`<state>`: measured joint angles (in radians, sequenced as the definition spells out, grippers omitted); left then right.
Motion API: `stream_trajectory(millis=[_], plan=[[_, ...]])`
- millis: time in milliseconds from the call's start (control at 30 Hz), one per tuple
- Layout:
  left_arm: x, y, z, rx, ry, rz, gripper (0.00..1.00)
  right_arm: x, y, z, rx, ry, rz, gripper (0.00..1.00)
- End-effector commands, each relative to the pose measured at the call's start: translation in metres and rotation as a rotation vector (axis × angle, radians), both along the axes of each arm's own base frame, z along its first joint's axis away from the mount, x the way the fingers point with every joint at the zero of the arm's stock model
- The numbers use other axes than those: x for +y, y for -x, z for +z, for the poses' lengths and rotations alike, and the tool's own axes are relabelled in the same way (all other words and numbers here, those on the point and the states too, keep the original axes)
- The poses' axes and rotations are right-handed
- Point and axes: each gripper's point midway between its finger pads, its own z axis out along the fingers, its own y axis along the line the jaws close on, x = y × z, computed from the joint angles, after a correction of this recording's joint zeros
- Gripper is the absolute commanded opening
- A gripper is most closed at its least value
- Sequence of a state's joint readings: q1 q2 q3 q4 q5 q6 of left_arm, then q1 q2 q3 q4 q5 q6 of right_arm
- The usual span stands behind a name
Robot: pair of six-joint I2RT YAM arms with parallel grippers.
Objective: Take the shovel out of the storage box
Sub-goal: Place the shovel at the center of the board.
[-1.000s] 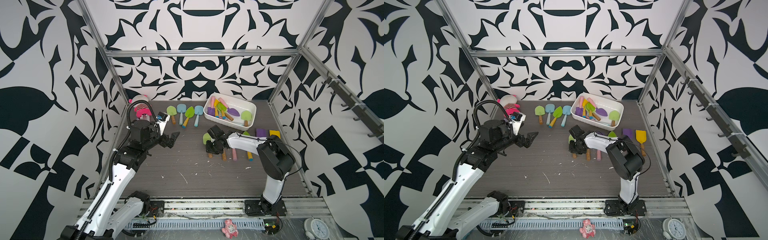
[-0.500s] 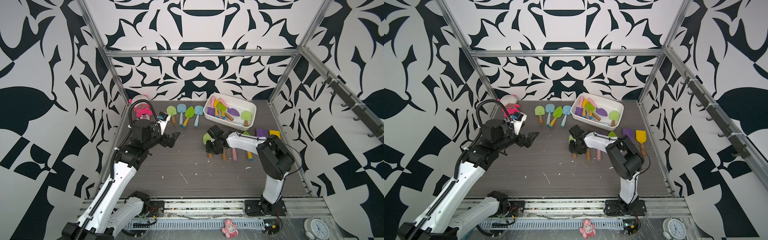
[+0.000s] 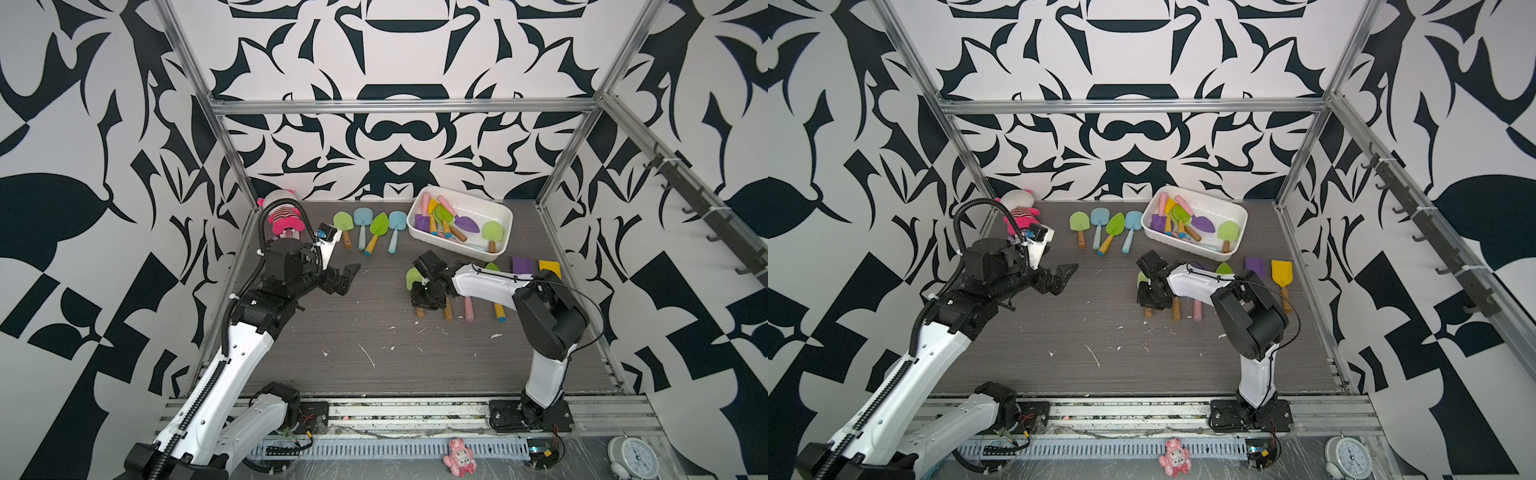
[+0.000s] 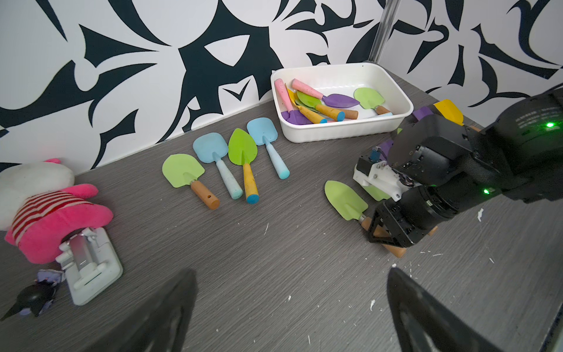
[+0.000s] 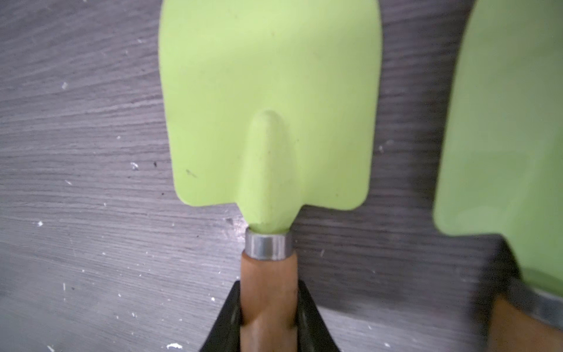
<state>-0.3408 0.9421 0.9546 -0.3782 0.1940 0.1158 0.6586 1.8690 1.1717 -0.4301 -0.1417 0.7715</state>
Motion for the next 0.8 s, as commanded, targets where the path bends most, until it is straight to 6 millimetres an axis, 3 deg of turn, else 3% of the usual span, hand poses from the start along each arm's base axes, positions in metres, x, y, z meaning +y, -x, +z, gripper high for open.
stream_trajectory(millis=[0, 400, 600, 767], plan=[[0.0, 0.0, -0.004, 0.003, 0.009, 0.01, 1.0, 0.002, 0.005, 0.015, 0.009, -0.013, -0.012, 0.31], [-0.003, -0.004, 0.0, 0.002, 0.031, 0.008, 0.99, 0.0, 0.007, 0.037, 0.007, -0.024, -0.037, 0.44], [-0.006, -0.009, 0.008, -0.011, 0.049, 0.004, 0.99, -0.002, 0.011, 0.066, -0.025, -0.042, 0.005, 0.5], [-0.012, -0.016, 0.011, -0.03, 0.069, -0.013, 0.99, -0.006, 0.01, 0.111, -0.125, -0.082, 0.011, 0.56]])
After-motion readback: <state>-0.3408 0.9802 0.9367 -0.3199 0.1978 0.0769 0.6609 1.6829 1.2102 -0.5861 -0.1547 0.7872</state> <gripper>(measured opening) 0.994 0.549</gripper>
